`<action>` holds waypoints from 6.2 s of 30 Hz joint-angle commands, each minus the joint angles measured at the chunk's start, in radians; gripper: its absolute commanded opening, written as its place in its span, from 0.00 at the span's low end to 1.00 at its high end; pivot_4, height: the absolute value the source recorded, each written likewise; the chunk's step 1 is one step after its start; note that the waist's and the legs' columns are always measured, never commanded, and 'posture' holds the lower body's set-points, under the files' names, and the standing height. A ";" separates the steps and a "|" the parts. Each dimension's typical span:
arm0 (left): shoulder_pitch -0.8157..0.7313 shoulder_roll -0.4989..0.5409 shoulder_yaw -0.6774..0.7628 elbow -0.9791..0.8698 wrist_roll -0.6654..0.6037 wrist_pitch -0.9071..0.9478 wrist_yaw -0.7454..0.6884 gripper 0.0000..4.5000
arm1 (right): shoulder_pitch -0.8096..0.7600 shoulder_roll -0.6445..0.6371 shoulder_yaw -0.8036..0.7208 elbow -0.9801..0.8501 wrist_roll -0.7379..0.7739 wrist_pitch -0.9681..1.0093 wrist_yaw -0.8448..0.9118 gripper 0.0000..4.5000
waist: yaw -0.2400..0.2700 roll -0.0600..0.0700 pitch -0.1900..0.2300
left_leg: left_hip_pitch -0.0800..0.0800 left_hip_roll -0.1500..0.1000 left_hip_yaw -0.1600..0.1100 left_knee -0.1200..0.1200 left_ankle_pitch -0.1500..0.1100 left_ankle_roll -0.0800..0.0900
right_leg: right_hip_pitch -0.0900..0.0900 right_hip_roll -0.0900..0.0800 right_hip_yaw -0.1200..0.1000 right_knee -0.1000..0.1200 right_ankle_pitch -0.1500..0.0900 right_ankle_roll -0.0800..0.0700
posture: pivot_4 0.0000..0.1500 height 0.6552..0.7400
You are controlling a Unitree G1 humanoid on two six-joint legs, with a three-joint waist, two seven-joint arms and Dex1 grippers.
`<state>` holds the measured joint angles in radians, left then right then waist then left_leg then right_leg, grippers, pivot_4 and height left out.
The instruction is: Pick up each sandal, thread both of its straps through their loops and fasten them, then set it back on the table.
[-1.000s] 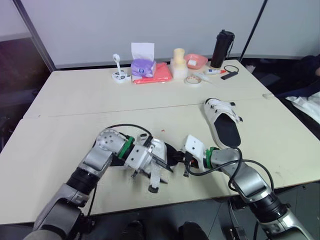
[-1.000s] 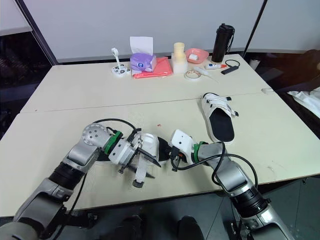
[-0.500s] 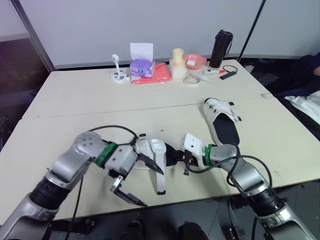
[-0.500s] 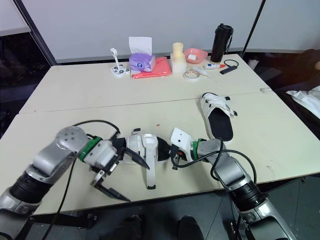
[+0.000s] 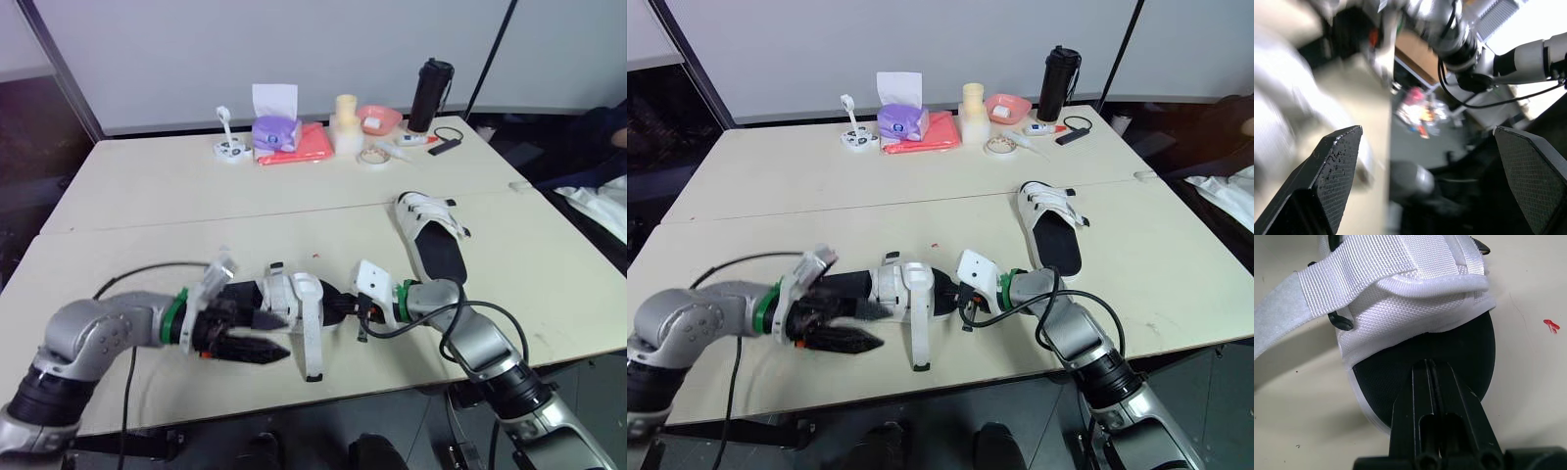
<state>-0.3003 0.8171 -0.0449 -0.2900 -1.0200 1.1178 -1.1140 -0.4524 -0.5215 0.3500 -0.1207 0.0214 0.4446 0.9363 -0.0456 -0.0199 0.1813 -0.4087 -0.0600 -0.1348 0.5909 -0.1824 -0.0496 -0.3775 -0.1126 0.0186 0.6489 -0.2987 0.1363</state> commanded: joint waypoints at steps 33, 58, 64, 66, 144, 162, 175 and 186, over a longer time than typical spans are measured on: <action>0.124 -0.427 -0.097 0.075 0.212 -0.181 0.295 0.01 | 0.047 -0.004 0.036 -0.089 -0.005 0.097 -0.006 0.00 | 0.030 0.000 -0.001 | -0.001 0.000 0.004 0.000 -0.001 -0.001 | 0.000 -0.002 0.001 -0.004 -0.002 -0.005 | 1.00 1.00; -0.346 -0.367 -0.033 0.528 0.179 -0.105 0.034 0.01 | 0.039 0.038 0.039 -0.064 -0.013 0.078 -0.055 0.00 | 0.031 0.000 0.000 | -0.001 -0.002 0.004 0.000 -0.001 -0.001 | 0.000 -0.001 0.000 -0.004 0.000 -0.002 | 1.00 1.00; -0.370 -0.367 -0.069 0.586 0.260 -0.154 -0.053 0.01 | 0.057 0.029 0.035 -0.091 -0.010 0.097 -0.067 0.00 | 0.031 0.000 0.000 | -0.001 -0.002 0.004 -0.001 -0.001 -0.001 | -0.001 -0.002 0.000 -0.004 0.000 -0.002 | 1.00 1.00; -0.367 -0.369 -0.075 0.588 0.274 -0.154 -0.072 0.01 | 0.064 0.021 0.032 -0.101 -0.009 0.103 -0.068 0.00 | 0.032 0.000 0.000 | -0.001 -0.001 0.003 -0.001 -0.001 -0.001 | -0.001 -0.002 0.000 -0.004 0.000 -0.002 | 1.00 1.00; -0.329 -0.395 -0.119 0.495 0.440 -0.273 -0.148 0.13 | 0.116 -0.040 0.031 -0.145 -0.020 0.120 -0.104 0.00 | 0.033 -0.001 -0.001 | -0.002 -0.001 0.000 -0.001 -0.001 -0.001 | 0.005 -0.003 -0.004 -0.014 0.000 -0.001 | 1.00 1.00; -0.390 -0.406 -0.020 0.539 0.374 -0.214 -0.108 0.69 | 0.107 -0.034 0.039 -0.131 -0.021 0.106 -0.105 0.00 | 0.032 -0.001 -0.001 | -0.002 -0.001 0.000 -0.001 -0.001 -0.001 | 0.005 -0.003 -0.004 -0.014 0.001 -0.001 | 1.00 1.00; -0.403 -0.414 -0.018 0.530 0.352 -0.196 -0.106 0.30 | 0.106 -0.036 0.037 -0.126 -0.024 0.103 -0.105 0.00 | 0.032 -0.001 -0.001 | -0.002 -0.001 0.000 -0.001 -0.001 -0.001 | 0.005 -0.003 -0.004 -0.014 0.001 -0.001 | 1.00 1.00; -0.441 -0.361 -0.009 0.536 0.346 -0.171 -0.131 0.01 | 0.102 -0.032 0.041 -0.119 -0.027 0.099 -0.108 0.00 | 0.032 -0.001 -0.001 | -0.002 -0.001 0.000 -0.001 -0.001 -0.001 | 0.004 -0.002 -0.004 -0.014 0.001 -0.001 | 1.00 1.00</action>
<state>-0.7051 0.4442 -0.0883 0.2557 -0.6531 0.9400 -1.2299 -0.3619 -0.5515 0.3613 -0.2789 0.0160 0.5230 0.8311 -0.0136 -0.0210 0.1808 -0.4109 -0.0613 -0.1348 0.5897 -0.1832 -0.0505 -0.3731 -0.1149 0.0144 0.6345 -0.2981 0.1351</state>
